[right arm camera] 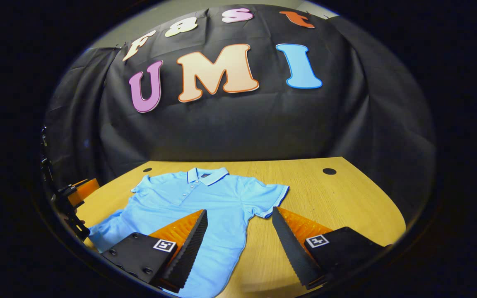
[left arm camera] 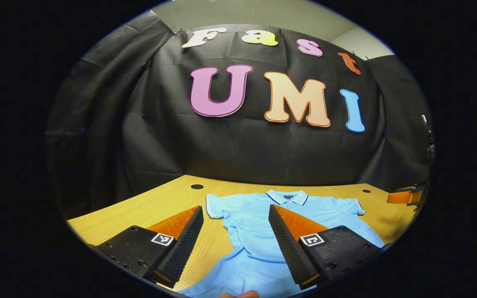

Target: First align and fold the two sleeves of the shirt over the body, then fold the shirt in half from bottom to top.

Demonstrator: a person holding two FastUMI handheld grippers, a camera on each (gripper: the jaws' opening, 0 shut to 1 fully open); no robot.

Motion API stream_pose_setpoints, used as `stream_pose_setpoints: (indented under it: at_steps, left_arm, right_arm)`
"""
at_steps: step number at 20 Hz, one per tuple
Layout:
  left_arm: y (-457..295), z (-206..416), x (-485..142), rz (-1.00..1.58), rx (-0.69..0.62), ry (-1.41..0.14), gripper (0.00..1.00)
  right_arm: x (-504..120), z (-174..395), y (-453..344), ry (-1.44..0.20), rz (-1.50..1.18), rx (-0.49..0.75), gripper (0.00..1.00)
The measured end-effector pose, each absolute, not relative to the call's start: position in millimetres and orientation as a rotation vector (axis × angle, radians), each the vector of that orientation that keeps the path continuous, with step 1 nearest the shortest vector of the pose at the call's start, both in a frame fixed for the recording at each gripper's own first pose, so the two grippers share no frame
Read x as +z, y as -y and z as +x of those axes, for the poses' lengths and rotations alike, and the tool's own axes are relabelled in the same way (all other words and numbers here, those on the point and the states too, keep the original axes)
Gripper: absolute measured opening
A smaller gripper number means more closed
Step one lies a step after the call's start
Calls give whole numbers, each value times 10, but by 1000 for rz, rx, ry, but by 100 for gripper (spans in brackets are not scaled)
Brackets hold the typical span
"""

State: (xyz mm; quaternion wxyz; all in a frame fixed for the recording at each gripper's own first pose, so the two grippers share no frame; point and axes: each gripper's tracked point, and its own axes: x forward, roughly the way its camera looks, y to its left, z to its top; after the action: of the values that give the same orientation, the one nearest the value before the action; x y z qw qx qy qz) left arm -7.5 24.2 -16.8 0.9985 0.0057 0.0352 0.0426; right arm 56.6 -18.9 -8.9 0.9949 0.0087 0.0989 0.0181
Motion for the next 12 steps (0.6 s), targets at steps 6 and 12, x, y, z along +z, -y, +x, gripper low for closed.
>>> stream_pose_setpoints:
  at_steps: [6, 12]
  left_arm:
    - [-336, -99, -230, -3, 92, -77, 95]
    - [-438, -145, -261, -24, 102, -74, 95]
  right_arm:
    - [54, 1060, 179, -266, -6, 63, 97]
    - [12, 1693, 452, -352, -20, 19, 98]
